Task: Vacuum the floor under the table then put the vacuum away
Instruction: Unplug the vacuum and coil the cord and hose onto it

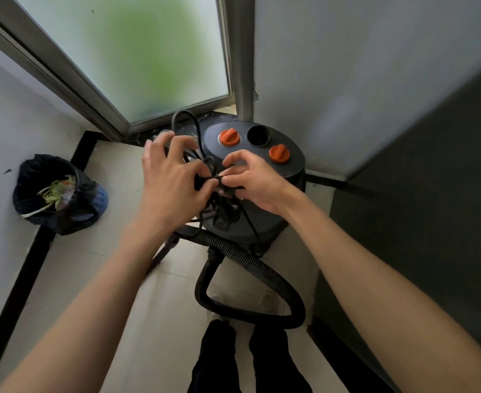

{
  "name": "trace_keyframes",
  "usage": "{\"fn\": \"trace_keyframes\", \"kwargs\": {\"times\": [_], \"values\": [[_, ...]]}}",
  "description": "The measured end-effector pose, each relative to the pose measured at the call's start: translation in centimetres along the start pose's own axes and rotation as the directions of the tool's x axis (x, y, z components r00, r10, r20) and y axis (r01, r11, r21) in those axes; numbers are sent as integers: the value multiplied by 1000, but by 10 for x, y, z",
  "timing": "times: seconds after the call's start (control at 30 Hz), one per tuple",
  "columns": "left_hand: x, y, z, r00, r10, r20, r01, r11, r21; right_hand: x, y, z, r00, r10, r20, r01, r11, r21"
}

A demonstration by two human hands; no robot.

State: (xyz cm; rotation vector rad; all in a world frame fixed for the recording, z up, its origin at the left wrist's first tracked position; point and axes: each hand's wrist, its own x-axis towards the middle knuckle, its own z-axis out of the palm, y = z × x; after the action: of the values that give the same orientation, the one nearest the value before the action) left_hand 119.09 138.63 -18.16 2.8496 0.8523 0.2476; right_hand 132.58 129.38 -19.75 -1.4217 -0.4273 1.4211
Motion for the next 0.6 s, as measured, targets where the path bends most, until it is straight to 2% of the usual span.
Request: {"fn": "trace_keyframes", "kwargs": {"times": [0.07,0.17,0.2,0.27,0.33,0.47,0.6], "values": [[10,-16,3,988,58,142,-56,998,-16,15,1,-4,996,65,53,-70,994,86],[26,-31,21,901,105,421,-47,988,-146,32,12,-30,984,179,-16,-169,951,257],[31,-33,30,884,143,446,-68,982,-178,36,17,-40,977,206,-49,-181,931,319],[38,-34,45,903,196,384,-102,963,-251,40,28,-57,964,232,-131,-170,914,367],[45,-34,58,922,210,326,-112,949,-294,43,37,-66,944,227,-242,-150,942,299],[59,-30,83,884,255,391,-154,950,-271,45,55,-70,869,211,-447,-175,977,121],[56,-29,104,861,192,472,-35,946,-321,39,65,-62,800,173,-574,-233,972,-32]]}}
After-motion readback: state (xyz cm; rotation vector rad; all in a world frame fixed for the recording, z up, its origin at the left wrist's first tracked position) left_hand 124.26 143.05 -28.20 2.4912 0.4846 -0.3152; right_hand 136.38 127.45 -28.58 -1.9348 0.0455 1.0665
